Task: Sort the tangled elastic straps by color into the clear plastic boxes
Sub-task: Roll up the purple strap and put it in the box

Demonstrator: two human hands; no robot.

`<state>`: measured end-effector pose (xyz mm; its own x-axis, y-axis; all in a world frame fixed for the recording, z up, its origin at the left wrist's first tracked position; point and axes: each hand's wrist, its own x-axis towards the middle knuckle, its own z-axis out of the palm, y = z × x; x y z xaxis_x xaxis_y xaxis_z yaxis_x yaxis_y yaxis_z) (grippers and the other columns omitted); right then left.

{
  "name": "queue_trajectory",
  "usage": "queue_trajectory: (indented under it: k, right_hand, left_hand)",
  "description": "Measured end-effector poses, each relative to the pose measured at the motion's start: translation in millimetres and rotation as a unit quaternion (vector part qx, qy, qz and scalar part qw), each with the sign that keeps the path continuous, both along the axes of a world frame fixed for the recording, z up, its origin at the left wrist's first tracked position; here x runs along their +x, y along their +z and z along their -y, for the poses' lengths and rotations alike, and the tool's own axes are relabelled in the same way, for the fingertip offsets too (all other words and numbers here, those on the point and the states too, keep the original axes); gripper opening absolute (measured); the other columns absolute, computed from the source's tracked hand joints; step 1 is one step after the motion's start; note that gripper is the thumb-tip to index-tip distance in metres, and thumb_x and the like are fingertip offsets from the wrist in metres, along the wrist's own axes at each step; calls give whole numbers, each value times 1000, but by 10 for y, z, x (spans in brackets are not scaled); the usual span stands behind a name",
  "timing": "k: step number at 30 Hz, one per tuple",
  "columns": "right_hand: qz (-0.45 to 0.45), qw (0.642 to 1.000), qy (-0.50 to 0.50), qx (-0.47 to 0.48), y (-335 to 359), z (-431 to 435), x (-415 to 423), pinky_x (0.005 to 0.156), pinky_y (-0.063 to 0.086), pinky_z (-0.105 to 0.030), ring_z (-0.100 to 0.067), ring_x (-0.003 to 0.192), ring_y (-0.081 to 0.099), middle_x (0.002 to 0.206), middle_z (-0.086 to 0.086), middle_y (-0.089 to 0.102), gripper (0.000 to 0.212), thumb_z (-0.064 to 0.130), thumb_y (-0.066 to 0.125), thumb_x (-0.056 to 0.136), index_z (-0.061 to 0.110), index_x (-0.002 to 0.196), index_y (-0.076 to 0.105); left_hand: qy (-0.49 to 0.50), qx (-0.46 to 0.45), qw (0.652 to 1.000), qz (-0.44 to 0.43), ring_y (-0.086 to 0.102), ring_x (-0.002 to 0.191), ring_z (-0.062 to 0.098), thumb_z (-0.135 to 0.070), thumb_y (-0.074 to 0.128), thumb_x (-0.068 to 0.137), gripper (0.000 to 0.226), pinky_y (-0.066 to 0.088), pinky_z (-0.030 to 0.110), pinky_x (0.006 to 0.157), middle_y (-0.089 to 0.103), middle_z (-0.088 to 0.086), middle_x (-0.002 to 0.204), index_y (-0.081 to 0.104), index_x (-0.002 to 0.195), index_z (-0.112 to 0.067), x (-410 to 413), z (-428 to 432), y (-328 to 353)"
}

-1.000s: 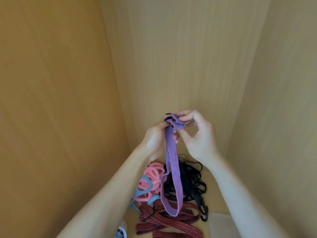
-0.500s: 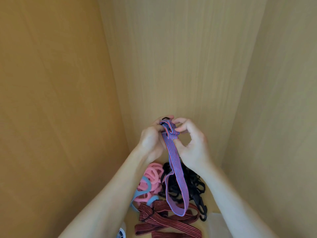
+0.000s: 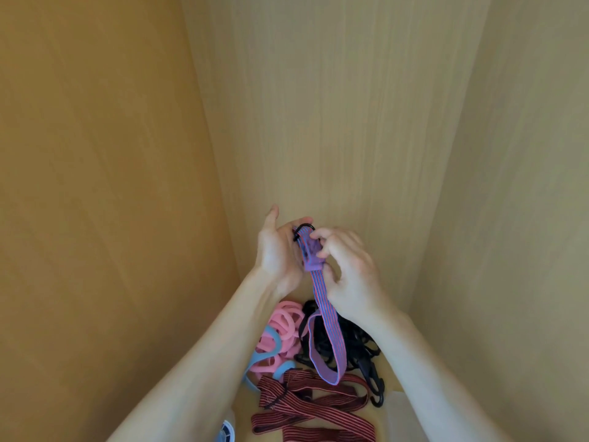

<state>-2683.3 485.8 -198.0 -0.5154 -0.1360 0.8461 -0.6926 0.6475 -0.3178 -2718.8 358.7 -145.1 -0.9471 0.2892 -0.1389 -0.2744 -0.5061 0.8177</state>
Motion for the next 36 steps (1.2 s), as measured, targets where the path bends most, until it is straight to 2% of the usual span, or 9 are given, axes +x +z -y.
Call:
queue_trajectory:
  k: [6,9,12,17,22,25,28,31,36]
  right_hand:
    - [47,998,17,-25,-57,101,121,95,42,-35,-17,111,57,115,6,67,30,-11,54,67,18,74,57]
    - [94,991,26,-88,-9,90,115,94,42,-27,-14,105,58,103,7,60,21,0,61,83,19,91,60]
    - [195,973,11,-120,25,33,54,103,38,-17,-7,114,53,119,5,51,32,14,69,91,17,122,61]
    - [288,951,44,-103,43,-1,43,99,50,-40,-19,103,62,120,1,50,26,21,76,85,29,106,63]
    - [336,929,66,-142,49,55,98,93,51,-57,-36,108,60,112,1,53,34,8,78,81,35,95,62]
    - [357,919,83,-146,62,26,97,92,55,-46,-26,96,66,103,-5,65,30,2,73,85,28,97,63]
    - [350,908,101,-207,112,-65,106,67,50,-10,4,61,62,85,-7,62,23,-14,65,88,5,99,60]
    - [338,901,81,-258,151,-177,51,71,46,-11,2,65,58,84,-7,64,24,-14,63,89,6,102,59]
    - [348,874,83,-328,137,-222,-13,73,46,-6,8,68,64,89,0,69,24,-9,62,93,6,110,61]
  left_hand:
    - [51,-70,996,-11,46,58,23,-65,21,101,71,38,30,57,48,9,66,57,88,-5,-17,-16,-84]
    - [40,-122,991,-32,46,53,23,-68,18,100,76,38,26,50,49,9,64,58,90,-5,10,-34,-164]
    - [-1,-125,991,-56,43,44,21,-73,16,97,79,37,23,42,52,12,61,55,106,-5,38,-46,-196]
    - [-14,-198,976,-86,54,79,30,-76,16,94,77,44,31,57,60,18,95,47,130,-15,66,-71,-219]
    - [-7,-212,973,-90,58,54,18,-71,18,97,75,47,25,48,60,10,88,54,127,-13,81,-53,-294]
    - [-18,-181,980,-81,63,71,26,-65,20,100,70,51,30,58,65,13,86,57,115,-8,85,-10,-317]
    - [-56,-163,982,-79,63,68,30,-51,19,106,60,53,36,66,67,18,84,55,106,-3,114,79,-387]
    - [-105,-210,965,-120,62,71,29,-23,23,108,42,49,36,77,67,20,88,58,107,-1,170,167,-471]
    - [-127,-302,927,-184,57,58,13,-9,31,109,28,47,25,62,60,11,79,55,94,-8,231,116,-526]
